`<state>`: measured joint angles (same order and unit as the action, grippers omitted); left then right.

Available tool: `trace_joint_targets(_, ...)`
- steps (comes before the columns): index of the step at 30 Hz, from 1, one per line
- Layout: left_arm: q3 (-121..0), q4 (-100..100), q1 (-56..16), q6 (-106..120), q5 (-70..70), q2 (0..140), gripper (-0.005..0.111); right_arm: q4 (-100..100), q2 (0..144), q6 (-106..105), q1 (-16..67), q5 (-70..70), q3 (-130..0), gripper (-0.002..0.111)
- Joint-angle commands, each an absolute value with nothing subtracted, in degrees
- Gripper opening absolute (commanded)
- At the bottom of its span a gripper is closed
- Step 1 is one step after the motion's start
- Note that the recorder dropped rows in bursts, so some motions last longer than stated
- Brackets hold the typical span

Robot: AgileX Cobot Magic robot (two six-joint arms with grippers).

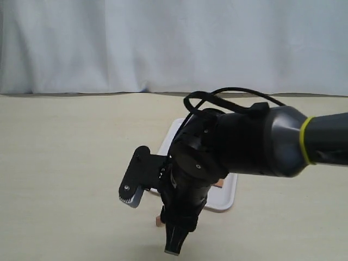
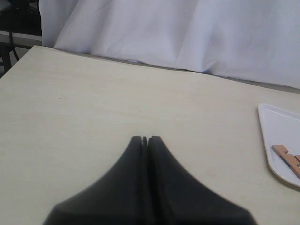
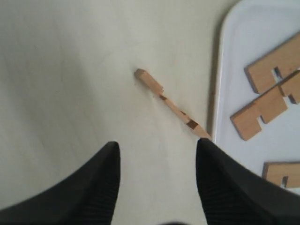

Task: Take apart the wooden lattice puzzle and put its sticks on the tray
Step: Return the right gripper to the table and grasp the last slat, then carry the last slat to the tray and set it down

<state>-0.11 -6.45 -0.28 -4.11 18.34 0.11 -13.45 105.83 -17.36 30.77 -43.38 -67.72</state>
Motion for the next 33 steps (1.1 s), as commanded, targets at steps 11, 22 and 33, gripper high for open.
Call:
trace_joint_targets(11, 0.0, -6.48, -0.71, -4.31, 17.69, 0.0, 0.0, -22.79, 113.19, -28.28, 30.81, -38.24, -67.91, 0.048)
trace_joint_targets(22, 0.0, -6.48, -0.71, -4.31, 17.69, 0.0, 0.0, -23.14, 115.55, -28.96, 30.81, -33.55, -67.91, 0.039)
trace_joint_targets(33, 0.0, -6.48, -0.71, -4.31, 17.69, 0.0, 0.0, -23.5, 110.33, -28.71, 33.24, -34.85, -67.91, 0.005)
